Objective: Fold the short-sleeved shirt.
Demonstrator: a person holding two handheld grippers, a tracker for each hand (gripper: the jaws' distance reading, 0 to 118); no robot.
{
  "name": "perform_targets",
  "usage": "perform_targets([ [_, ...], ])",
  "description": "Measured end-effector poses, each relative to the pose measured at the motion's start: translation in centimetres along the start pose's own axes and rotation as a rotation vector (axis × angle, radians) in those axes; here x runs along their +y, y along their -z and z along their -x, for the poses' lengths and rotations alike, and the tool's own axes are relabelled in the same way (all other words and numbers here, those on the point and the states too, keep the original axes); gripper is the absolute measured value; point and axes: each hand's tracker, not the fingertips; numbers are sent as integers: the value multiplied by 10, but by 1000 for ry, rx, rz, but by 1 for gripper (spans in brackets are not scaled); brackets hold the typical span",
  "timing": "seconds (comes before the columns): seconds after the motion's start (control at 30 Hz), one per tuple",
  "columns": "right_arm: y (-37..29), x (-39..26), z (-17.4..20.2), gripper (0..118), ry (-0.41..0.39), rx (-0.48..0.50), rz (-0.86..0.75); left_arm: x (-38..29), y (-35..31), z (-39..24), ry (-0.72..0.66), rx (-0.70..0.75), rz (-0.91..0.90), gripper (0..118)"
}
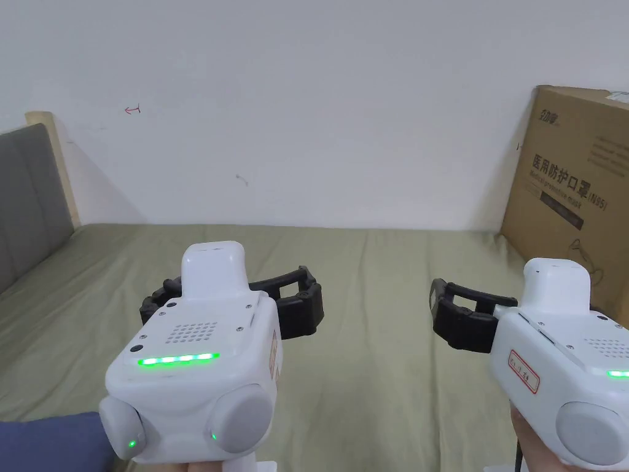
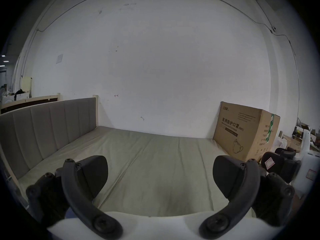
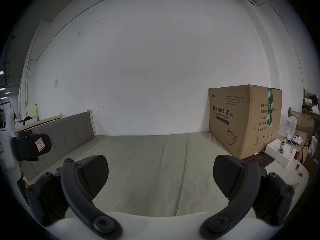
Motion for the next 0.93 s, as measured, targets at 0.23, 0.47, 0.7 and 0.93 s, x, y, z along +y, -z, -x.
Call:
perform_targets([
  [0.23, -1, 2, 1, 118, 8, 1, -2, -4, 0, -3, 22, 19, 9, 118],
  [0.47, -5, 5, 5, 118, 0, 7, -11, -4, -1, -1, 5, 32, 11, 118],
  [0.7, -7, 3, 6, 118, -12, 10, -9, -3, -2, -1, -5, 28, 16, 118],
  [0.93, -9, 3, 7, 118, -12, 8, -5, -2, -4, -1, -15, 7, 23, 118],
])
